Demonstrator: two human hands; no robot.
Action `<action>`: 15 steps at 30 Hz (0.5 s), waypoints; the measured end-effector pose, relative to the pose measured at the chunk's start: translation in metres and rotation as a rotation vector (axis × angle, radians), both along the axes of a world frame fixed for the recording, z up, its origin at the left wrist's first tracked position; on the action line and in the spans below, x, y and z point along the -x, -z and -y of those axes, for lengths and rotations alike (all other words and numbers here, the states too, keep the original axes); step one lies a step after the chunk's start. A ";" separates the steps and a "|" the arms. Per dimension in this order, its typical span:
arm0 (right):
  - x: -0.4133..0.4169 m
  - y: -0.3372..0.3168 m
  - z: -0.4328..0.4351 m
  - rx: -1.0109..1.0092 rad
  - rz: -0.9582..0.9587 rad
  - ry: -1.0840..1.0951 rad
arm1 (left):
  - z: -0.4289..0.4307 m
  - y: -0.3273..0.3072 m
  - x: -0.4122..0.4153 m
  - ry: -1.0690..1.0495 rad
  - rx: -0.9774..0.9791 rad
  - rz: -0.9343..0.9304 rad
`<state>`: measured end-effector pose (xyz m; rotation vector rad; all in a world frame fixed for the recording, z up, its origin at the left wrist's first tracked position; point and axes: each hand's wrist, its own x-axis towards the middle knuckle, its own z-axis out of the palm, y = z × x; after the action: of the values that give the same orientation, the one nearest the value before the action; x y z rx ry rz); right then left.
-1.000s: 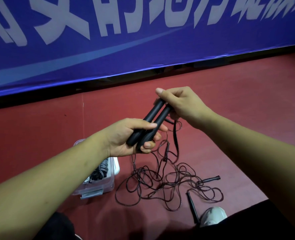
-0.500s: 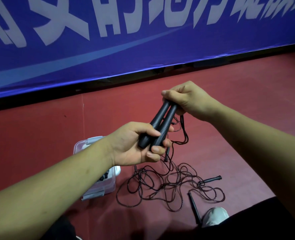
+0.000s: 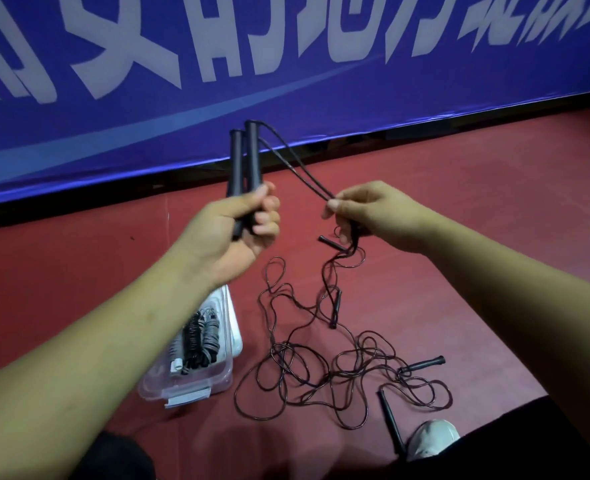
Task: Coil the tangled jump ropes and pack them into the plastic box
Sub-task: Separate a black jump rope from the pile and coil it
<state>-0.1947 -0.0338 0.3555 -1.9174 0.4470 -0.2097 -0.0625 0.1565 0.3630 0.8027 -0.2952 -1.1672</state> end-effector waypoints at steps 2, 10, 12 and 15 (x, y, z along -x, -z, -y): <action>0.001 0.003 -0.001 -0.026 -0.021 0.008 | -0.002 0.000 -0.011 -0.093 -0.008 0.000; -0.011 -0.014 -0.048 -0.268 -0.099 -0.139 | 0.007 0.009 -0.029 -0.582 0.037 -0.151; -0.013 -0.012 -0.054 -0.306 -0.102 -0.159 | 0.005 0.013 -0.035 -0.621 0.015 -0.136; -0.015 -0.010 -0.061 -0.379 -0.042 -0.143 | 0.004 0.016 -0.043 -0.631 -0.003 -0.124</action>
<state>-0.1796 0.0277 0.3650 -1.5749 0.3474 0.0104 -0.0196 0.1525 0.3470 0.7466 0.0670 -0.6181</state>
